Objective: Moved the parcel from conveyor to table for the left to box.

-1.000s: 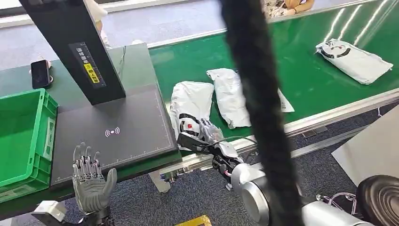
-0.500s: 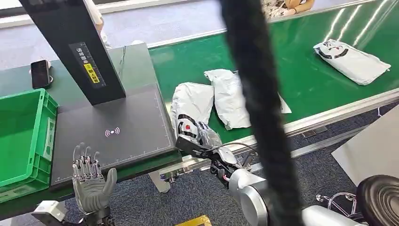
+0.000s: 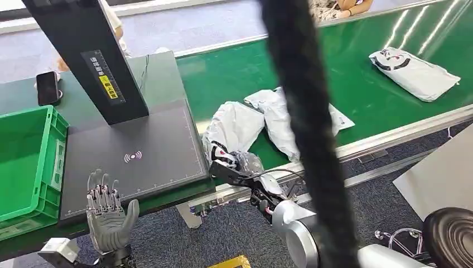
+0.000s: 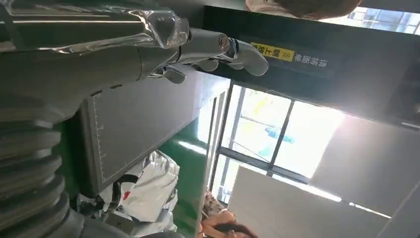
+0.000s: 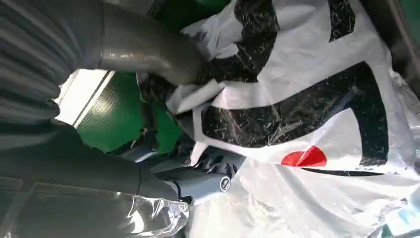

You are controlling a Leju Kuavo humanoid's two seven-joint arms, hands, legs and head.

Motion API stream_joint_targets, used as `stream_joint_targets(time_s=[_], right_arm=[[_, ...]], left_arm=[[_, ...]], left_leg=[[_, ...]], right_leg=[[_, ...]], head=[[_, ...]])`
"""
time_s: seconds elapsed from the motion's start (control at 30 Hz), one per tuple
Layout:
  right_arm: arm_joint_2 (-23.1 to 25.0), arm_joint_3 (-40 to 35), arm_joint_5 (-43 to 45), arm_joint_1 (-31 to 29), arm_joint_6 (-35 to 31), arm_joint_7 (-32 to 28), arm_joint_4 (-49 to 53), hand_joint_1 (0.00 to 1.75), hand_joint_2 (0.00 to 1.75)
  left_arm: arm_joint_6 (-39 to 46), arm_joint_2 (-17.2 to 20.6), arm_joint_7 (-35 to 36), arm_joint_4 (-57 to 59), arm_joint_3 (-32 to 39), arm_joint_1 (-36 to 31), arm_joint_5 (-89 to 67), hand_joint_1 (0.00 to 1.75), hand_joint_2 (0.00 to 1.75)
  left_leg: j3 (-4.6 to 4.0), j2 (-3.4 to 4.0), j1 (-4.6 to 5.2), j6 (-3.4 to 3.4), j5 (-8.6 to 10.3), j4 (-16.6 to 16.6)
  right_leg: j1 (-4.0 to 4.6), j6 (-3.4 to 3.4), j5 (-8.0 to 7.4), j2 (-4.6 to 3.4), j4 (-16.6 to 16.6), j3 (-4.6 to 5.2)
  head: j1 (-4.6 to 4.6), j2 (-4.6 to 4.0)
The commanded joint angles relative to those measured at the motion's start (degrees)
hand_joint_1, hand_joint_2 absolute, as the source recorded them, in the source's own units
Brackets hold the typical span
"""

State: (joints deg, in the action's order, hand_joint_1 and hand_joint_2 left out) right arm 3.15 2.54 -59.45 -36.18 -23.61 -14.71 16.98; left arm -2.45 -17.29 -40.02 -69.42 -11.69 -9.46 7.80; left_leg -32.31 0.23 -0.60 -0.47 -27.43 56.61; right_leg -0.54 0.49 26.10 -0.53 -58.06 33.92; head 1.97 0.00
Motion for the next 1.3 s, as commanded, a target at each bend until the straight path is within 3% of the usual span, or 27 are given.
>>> stream_joint_targets(time_s=[0.03, 0.53, 0.6, 0.77, 0.87, 1.07, 1.3], right_arm=[[0.2, 1.7, 0.4, 2.0, -0.2, -0.8, -1.2, 1.75, 1.75], [-0.7, 2.0, 0.1, -0.9, -1.8, -2.2, 0.1, 1.75, 1.75], [-2.2, 1.3, -0.8, -5.3, -2.5, -2.4, 0.9, 1.75, 1.75], [-6.1, -1.5, -3.5, -22.2, 5.6, 1.2, 1.2, 1.75, 1.75], [-6.2, -3.0, -4.9, -27.8, 8.5, 3.1, 0.7, 1.75, 1.75], [-4.7, -5.2, -6.6, -32.5, 10.2, 4.9, 0.4, 1.75, 1.75], [-4.7, -5.1, -6.1, -34.0, 10.8, 4.7, 0.4, 1.75, 1.75]], left_arm=[[-0.2, -2.7, 0.0, 4.3, -0.8, 0.0, 0.2, 0.00, 1.75], [-0.9, -2.7, 0.0, 4.3, -0.2, 0.1, -0.7, 0.00, 1.75], [-1.4, -2.7, 0.0, 4.6, -0.3, -0.3, -0.8, 0.00, 1.75], [-2.5, -2.7, 0.0, 5.0, 0.1, -0.8, -0.7, 0.00, 1.75], [-2.6, -2.7, 0.0, 4.3, 0.1, -0.7, -0.4, 0.00, 1.75], [-2.3, -2.7, 0.0, 3.4, 0.2, -0.5, -0.4, 0.00, 1.75], [-2.8, -2.7, 0.0, 3.6, 0.3, 0.0, -0.3, 0.00, 1.75]], left_leg=[[0.11, -0.18, 0.00, 0.04, 0.00, -0.1], [0.01, -0.11, 0.04, 0.04, 0.01, 0.0], [-0.01, -0.09, 0.05, 0.05, 0.01, 0.0], [-0.36, 0.17, 0.24, 0.08, 0.04, 0.1], [-0.39, 0.27, 0.22, 0.09, 0.02, 0.2], [-0.11, 0.04, 0.10, 0.05, 0.09, 0.1], [-0.12, -0.06, 0.09, 0.09, 0.09, 0.1]], right_leg=[[0.01, 0.01, 0.04, 0.20, 0.1, -0.20], [-0.04, 0.01, 0.02, 0.12, 0.0, -0.07], [-0.05, 0.02, 0.02, 0.11, 0.0, -0.04], [-0.25, 0.05, -0.06, -0.15, -0.3, 0.42], [-0.23, 0.04, -0.09, -0.22, -0.3, 0.47], [-0.11, -0.01, -0.04, -0.02, -0.1, 0.12], [-0.08, 0.02, -0.04, 0.05, 0.0, 0.08]], head=[[0.00, 0.00], [0.00, 0.00], [0.00, 0.00], [0.00, 0.00], [0.00, 0.00], [0.00, 0.00], [0.00, 0.00]])
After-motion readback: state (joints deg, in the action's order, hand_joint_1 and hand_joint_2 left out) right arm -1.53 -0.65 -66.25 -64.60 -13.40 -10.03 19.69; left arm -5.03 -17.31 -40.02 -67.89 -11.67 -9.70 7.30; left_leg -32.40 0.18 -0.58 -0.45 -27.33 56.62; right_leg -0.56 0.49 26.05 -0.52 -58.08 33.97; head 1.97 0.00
